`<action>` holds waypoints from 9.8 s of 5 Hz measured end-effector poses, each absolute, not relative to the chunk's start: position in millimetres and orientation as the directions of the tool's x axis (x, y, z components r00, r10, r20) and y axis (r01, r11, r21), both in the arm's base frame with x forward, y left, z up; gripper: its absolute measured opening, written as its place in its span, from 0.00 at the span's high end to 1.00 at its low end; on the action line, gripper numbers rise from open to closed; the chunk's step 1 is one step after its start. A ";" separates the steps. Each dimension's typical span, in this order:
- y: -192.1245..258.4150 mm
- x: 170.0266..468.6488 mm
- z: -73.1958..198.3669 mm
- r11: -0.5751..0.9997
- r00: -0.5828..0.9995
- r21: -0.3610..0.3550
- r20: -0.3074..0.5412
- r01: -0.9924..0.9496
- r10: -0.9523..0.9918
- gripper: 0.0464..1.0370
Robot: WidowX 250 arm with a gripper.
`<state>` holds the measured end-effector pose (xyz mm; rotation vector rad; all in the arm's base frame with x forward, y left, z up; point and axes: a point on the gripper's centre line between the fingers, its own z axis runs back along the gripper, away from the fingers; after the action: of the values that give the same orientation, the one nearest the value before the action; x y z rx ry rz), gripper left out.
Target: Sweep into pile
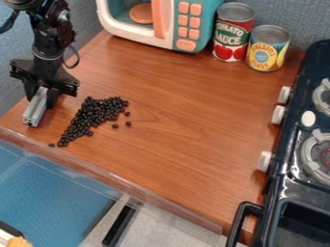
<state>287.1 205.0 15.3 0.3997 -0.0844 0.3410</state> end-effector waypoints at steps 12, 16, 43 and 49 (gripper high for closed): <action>166.5 264.6 6.4 0.884 0.909 0.216 0.134 -0.415 0.394 0.66; 141.4 276.3 5.5 0.871 0.890 0.185 0.084 -0.455 0.447 0.66; 160.9 258.9 4.5 0.850 0.885 0.261 0.045 -0.458 0.464 0.66; 114.4 254.8 1.2 0.865 0.890 0.225 0.029 -0.449 0.455 0.66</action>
<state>254.8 114.4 1.2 0.2297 0.0251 0.4736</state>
